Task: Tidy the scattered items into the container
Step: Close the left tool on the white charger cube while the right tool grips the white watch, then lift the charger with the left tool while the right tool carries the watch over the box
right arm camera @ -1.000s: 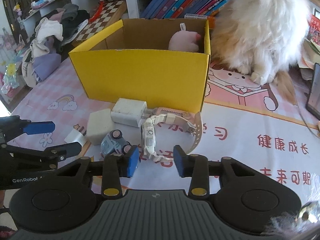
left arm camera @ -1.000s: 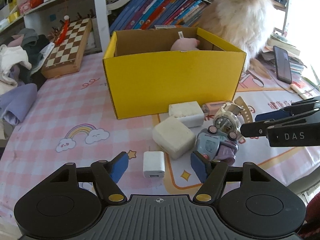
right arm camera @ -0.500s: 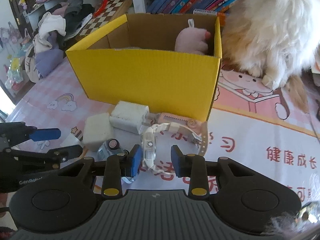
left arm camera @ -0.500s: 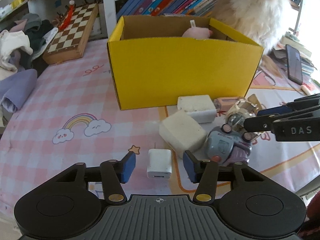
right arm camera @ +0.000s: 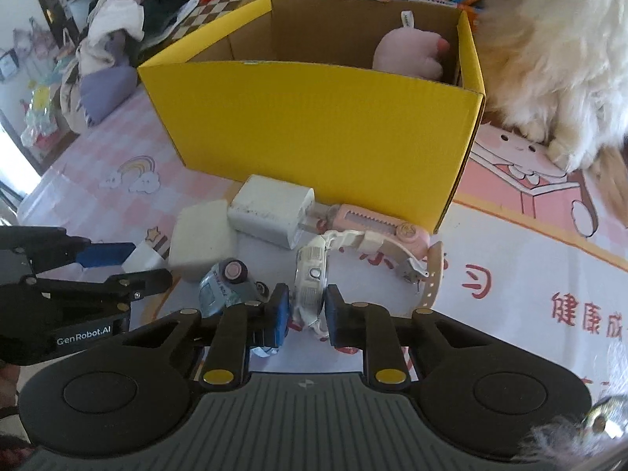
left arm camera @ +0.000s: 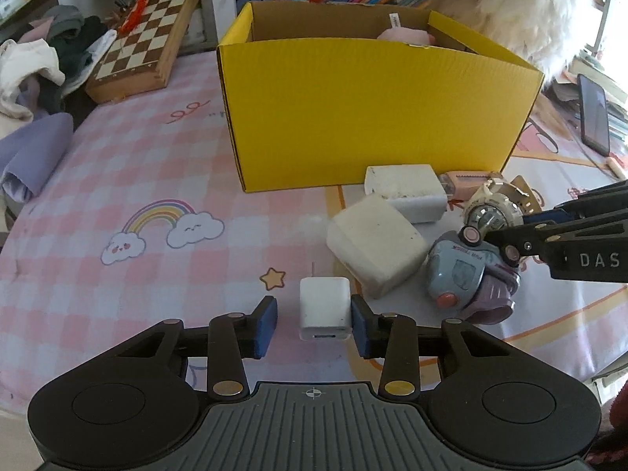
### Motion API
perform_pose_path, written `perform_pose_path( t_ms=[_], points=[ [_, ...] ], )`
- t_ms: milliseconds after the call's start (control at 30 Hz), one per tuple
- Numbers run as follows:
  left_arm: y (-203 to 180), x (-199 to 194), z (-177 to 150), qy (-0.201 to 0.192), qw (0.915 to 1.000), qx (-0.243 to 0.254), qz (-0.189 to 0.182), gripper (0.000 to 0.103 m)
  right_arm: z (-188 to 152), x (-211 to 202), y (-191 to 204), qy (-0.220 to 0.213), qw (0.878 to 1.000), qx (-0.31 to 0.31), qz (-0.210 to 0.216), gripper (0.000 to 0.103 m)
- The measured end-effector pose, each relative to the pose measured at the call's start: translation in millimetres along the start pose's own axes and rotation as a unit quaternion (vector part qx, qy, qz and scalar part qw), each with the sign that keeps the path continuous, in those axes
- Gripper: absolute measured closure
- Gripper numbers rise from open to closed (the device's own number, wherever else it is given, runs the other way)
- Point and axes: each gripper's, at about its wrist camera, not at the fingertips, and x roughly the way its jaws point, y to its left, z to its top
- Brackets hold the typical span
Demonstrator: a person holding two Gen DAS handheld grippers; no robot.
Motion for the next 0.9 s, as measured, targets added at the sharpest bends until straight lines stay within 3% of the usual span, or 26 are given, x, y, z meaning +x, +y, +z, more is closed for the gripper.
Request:
perform_pose_path(
  t_ms=[233,567,733,900],
  points=[
    [2.6,2.9,3.2,-0.002,1.0000,-0.001,-0.002,0.077,2.7,1.3,-3.6,0.003,1.000,0.005,0.006,0.085],
    [4.3,3.6,3.6,-0.003,1.0000,0.000,-0.005,0.077,5.8,5.2,-7.6,0.004,1.000,0.027,0.016,0.085],
    [6.6,2.6,2.6,-0.004,1.0000,-0.003,-0.008,0.078,2.7,4.5,-16.1,-0.001,0.997,0.066,0.029,0.086],
    [13.6,-3.1,2.3,-0.012,0.9996,-0.023,-0.008,0.078,2.9,-3.7,-16.7,-0.013,0.997,0.070,0.013,0.087]
  ],
)
